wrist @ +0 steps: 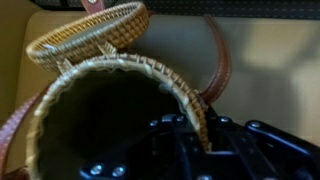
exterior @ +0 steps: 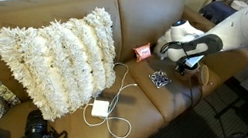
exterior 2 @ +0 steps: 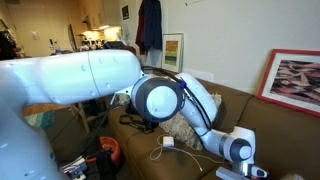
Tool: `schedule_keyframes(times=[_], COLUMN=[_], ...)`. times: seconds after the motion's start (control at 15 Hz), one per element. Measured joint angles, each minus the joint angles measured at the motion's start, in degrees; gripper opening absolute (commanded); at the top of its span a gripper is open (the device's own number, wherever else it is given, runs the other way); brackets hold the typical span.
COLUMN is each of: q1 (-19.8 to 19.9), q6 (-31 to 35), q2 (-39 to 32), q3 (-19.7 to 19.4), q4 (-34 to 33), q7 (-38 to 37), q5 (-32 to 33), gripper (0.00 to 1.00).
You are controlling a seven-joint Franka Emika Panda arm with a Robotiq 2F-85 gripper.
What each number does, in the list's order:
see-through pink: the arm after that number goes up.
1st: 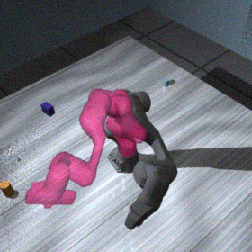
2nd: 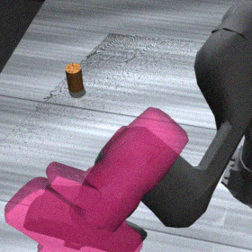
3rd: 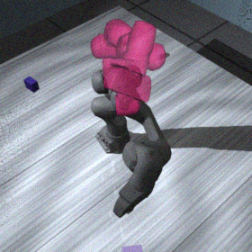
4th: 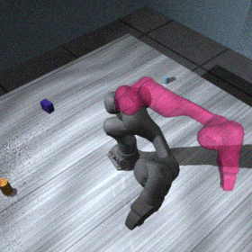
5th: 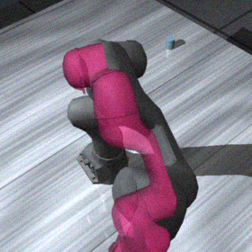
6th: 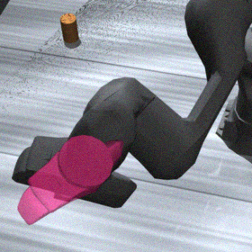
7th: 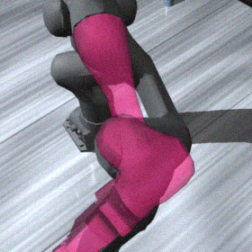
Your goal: Move the brown bag to the left
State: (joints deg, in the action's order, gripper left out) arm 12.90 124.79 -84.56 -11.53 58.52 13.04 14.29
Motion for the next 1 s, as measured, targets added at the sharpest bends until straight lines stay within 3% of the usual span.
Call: schedule_keyframes(times=[0.47, 1.0], q1=[0.0, -1.2], q6=[0.3, 5.4], q2=[0.1, 3.9], q3=[0.1, 0.1], q4=[-0.1, 0.1], q7=[0.0, 0.0], q5=[0.0, 0.0], gripper=[0.04, 0.04])
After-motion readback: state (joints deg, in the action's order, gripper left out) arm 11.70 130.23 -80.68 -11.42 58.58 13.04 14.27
